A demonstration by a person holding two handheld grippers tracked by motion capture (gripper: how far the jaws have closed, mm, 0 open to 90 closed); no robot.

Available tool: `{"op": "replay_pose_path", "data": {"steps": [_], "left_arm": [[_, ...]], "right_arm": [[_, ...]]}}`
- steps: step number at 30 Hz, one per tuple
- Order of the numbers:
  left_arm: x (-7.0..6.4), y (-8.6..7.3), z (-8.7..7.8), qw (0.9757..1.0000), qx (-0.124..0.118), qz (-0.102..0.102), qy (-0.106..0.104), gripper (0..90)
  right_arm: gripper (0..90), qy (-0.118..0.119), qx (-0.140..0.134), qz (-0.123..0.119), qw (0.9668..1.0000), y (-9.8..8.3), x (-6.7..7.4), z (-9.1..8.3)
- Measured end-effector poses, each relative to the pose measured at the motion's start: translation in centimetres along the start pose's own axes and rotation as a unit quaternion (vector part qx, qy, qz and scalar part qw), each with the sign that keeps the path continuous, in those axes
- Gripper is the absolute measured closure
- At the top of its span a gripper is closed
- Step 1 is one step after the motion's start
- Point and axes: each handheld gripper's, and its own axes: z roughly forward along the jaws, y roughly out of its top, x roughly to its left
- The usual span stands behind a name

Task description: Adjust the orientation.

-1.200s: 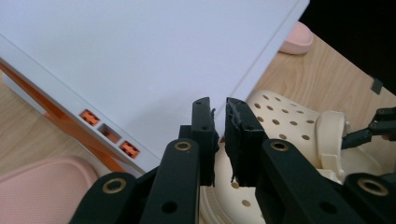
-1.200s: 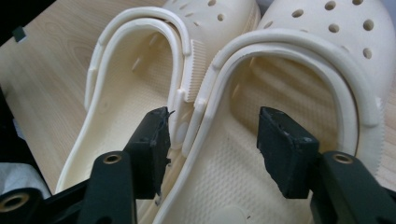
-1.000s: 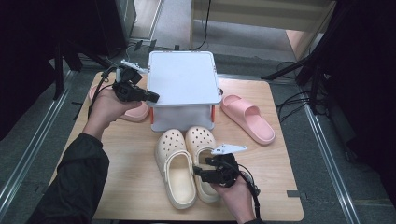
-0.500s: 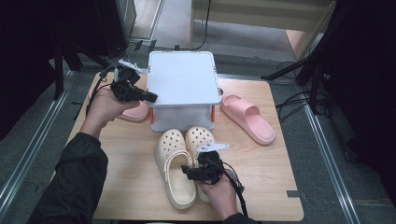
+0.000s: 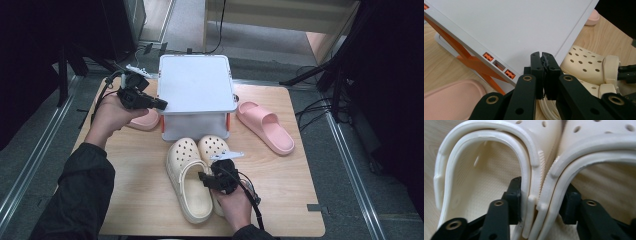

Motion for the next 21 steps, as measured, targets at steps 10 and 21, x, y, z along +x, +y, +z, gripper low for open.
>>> {"op": "replay_pose_path", "data": {"steps": [10, 21], "left_arm": [[0.1, -0.1, 0.0, 1.0000, -0.005, -0.007, -0.004, 88.1], [0.1, -0.1, 0.0, 1.0000, -0.004, -0.007, -0.003, 88.2]], "right_arm": [[66.5, -0.005, 0.004, 0.003, 1.0000, 0.5, -0.5, -0.8], [66.6, 0.007, -0.008, -0.002, 0.9999, 3.4, -0.6, -1.9]]}}
